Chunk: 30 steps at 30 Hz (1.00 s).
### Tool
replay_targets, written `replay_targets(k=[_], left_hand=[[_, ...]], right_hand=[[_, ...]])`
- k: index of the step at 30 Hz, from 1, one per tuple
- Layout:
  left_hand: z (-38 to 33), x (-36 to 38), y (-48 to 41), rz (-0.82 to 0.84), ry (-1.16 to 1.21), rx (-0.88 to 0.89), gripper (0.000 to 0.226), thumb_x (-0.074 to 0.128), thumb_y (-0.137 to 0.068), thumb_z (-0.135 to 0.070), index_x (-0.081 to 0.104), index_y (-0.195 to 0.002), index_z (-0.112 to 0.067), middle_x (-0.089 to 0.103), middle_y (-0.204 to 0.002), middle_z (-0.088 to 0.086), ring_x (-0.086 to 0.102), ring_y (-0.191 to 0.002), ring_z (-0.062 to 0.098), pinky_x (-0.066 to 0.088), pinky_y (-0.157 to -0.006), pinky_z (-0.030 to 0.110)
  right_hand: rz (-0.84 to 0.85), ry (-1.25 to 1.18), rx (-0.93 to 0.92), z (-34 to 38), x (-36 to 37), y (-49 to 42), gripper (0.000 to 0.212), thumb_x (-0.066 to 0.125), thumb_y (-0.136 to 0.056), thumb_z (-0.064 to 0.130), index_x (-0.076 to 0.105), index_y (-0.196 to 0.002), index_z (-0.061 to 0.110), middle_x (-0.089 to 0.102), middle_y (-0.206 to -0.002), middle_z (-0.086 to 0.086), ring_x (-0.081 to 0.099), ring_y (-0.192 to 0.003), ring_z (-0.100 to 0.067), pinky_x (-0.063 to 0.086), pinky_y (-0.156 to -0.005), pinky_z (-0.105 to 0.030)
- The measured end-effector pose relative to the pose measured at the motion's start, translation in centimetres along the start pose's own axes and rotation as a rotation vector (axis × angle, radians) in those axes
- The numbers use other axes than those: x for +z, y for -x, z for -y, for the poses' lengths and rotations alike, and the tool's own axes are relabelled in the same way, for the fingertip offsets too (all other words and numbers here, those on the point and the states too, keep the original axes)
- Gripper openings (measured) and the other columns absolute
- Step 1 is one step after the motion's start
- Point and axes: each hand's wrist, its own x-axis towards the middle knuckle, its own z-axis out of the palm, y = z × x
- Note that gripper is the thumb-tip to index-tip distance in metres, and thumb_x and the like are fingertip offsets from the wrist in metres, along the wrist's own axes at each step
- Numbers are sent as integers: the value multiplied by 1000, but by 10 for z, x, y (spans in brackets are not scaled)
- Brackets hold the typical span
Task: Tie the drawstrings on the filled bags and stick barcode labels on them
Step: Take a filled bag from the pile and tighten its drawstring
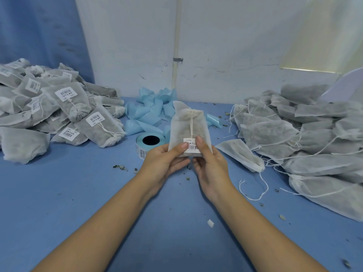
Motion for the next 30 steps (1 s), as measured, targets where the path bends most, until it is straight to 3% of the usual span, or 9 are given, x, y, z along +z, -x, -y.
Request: replay_targets(k=[6,9,11,14,17,21,24,28,30], left_hand=[[-1,-3,1,-13,-107,28,22,70,-78,-24,71,-96,-13,75,-92,4,71,-83,13,54,-63,18],[-1,1,3,-125,-544,228,18,66,-87,-33,70,-78,-18,70,-63,-3,61,-52,9,45,-51,15],[-5,5,0,-270,-548,298,27,64,-89,-32,64,-69,-14,61,-51,-6,50,-44,5,40,-48,13],[-31,6,-8,-299,14,335,27,62,-91,-26,61,-111,-8,72,-87,-12,66,-80,0,54,-69,16],[-49,-7,-14,-182,304,331,92,67,-83,-25,8,-152,-10,44,-143,-11,55,-119,5,51,-95,39],[-39,-11,-6,-127,89,221,63,56,-95,-19,25,-147,-2,62,-129,-1,66,-107,15,56,-86,31],[-30,-4,-3,-93,-66,181,24,46,-99,-21,56,-119,-10,73,-105,4,71,-90,17,56,-71,21],[-22,12,3,-62,-250,153,24,42,-100,-21,65,-100,-15,75,-85,3,72,-72,17,54,-69,22],[-18,17,5,-41,-282,146,25,41,-100,-19,66,-98,-15,75,-81,3,70,-67,16,53,-68,22]], right_hand=[[-6,-30,-3,-1,-2,-1,9,72,-79,18,66,-84,12,71,-83,-2,67,-74,-10,53,-66,-19],[-52,42,17,0,-3,-3,9,70,-83,26,67,-85,18,70,-80,3,63,-72,-8,48,-66,-20],[-72,55,38,1,-4,-3,14,71,-81,30,66,-86,18,69,-78,5,58,-67,-8,46,-65,-21],[-84,56,62,1,-6,-4,17,74,-78,29,66,-83,15,70,-75,5,56,-60,-6,48,-59,-19],[-76,24,66,0,-7,-5,10,74,-79,21,67,-76,15,69,-73,3,57,-60,-7,50,-59,-18],[-77,75,21,-3,-6,-6,8,69,-84,9,67,-78,13,66,-69,4,55,-58,-7,49,-56,-16],[-123,534,-214,-2,-10,-8,13,65,-87,7,67,-81,19,64,-73,9,56,-68,-7,46,-62,-15],[-222,1373,-698,10,-25,-13,17,59,-85,8,71,-93,17,60,-112,4,48,-109,-14,33,-88,-21],[-290,1559,-714,14,-35,-17,19,58,-84,13,71,-99,14,52,-134,-2,37,-128,-20,24,-103,-29]])
